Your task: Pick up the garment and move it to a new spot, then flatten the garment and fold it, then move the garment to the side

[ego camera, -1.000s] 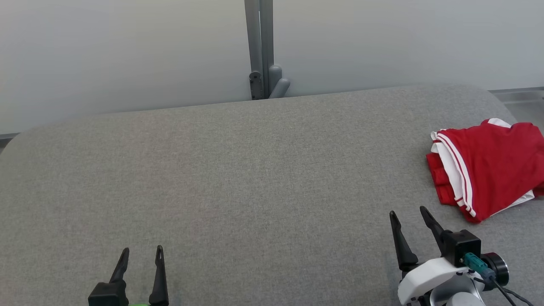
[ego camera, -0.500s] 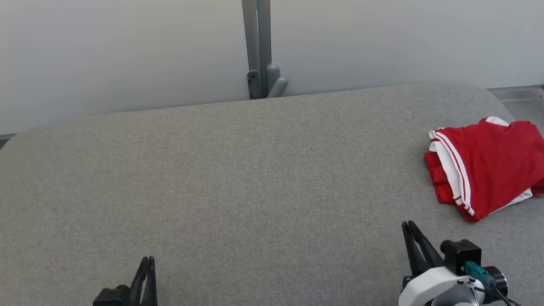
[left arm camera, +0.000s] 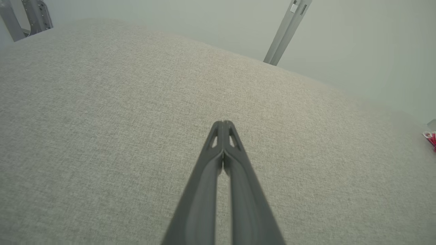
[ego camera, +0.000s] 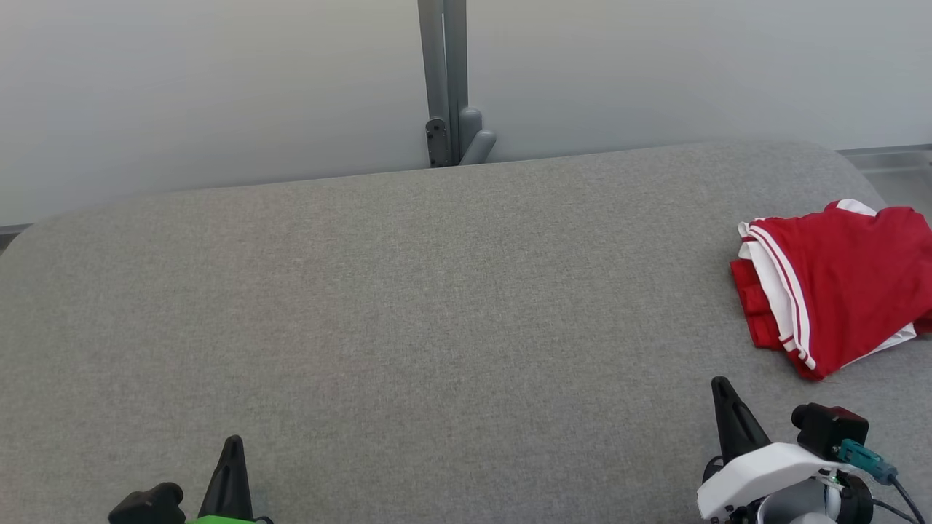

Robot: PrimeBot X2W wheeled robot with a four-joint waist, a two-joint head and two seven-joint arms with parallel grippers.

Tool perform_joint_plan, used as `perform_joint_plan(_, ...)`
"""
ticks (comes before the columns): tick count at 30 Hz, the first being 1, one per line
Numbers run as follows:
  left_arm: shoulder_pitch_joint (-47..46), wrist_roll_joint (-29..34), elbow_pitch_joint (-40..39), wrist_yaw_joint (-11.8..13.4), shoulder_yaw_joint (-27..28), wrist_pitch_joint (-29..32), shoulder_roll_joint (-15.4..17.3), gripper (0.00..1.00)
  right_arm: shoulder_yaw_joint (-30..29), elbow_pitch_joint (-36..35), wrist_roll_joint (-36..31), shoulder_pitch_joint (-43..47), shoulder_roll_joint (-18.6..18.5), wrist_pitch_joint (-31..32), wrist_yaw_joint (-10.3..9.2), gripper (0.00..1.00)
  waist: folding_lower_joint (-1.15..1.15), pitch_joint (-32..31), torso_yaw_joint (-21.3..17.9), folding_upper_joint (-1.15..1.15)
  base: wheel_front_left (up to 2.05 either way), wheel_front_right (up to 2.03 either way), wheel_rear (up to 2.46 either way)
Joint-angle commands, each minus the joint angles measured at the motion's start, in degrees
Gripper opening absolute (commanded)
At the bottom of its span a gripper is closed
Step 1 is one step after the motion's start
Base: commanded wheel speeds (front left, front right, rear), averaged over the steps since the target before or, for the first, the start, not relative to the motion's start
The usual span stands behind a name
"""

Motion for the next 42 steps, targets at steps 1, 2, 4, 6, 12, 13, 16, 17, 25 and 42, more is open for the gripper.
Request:
perform_joint_plan(1,-1.8,-2.6,-1.0,-0.4,0.6,0.5,0.2,0.0,-0.4,-1.3,2.6,-1.7,-0.2,0.6,-0.01,0.0,0.0,0.0,0.0,0.07,0.0,0.0,0.0)
perform_joint_plan(2,-2.0,-3.6,-1.1,-0.5,0.6,0.7,0.2,0.0,-0.5,-1.4,3.7,-1.7,-0.2,0.9,-0.01,0.0,0.0,0.1,0.1,0.07,0.0,0.0,0.0)
perform_joint_plan(4,-2.2,-5.6,-1.2,-0.6,0.8,1.2,0.2,0.0,-0.6,-1.6,5.7,-1.9,-0.2,1.4,-0.01,0.0,0.0,0.1,0.1,0.08,0.0,0.0,0.0)
perform_joint_plan(6,-2.5,-7.6,-1.4,-0.7,1.0,1.7,0.2,0.0,-0.8,-1.8,7.7,-2.0,-0.2,1.8,-0.01,0.0,0.0,0.1,0.1,0.09,0.0,0.0,0.0)
perform_joint_plan(12,-3.2,-13.2,-1.8,-0.9,1.4,3.1,0.2,0.0,-1.3,-2.3,13.4,-2.3,-0.2,3.2,-0.01,0.0,0.0,0.3,0.3,0.12,0.0,0.0,0.0)
perform_joint_plan(13,-3.4,-14.1,-1.8,-1.0,1.5,3.3,0.2,0.0,-1.4,-2.4,14.3,-2.3,-0.2,3.4,-0.02,0.0,0.0,0.3,0.3,0.12,0.0,0.0,0.0)
perform_joint_plan(16,-3.7,-16.7,-2.0,-1.1,1.8,4.0,0.2,0.0,-1.7,-2.6,16.9,-2.5,-0.2,4.1,-0.02,0.0,0.0,0.3,0.3,0.13,0.0,0.0,0.0)
perform_joint_plan(17,-3.8,-17.5,-2.0,-1.2,1.9,4.2,0.2,0.0,-1.8,-2.7,17.8,-2.6,-0.2,4.3,-0.02,0.0,0.0,0.4,0.4,0.14,0.0,0.0,0.0)
perform_joint_plan(25,-4.7,-24.1,-2.4,-1.5,2.5,5.9,0.3,0.0,-2.4,-3.2,24.4,-3.0,-0.3,6.0,-0.02,0.0,0.0,0.5,0.5,0.17,0.0,0.0,0.0)
perform_joint_plan(42,-6.4,-36.3,-3.1,-2.1,3.7,9.0,0.3,0.0,-3.6,-4.2,36.8,-3.7,-0.3,9.1,-0.03,0.0,0.0,0.9,0.9,0.25,0.0,0.0,0.0)
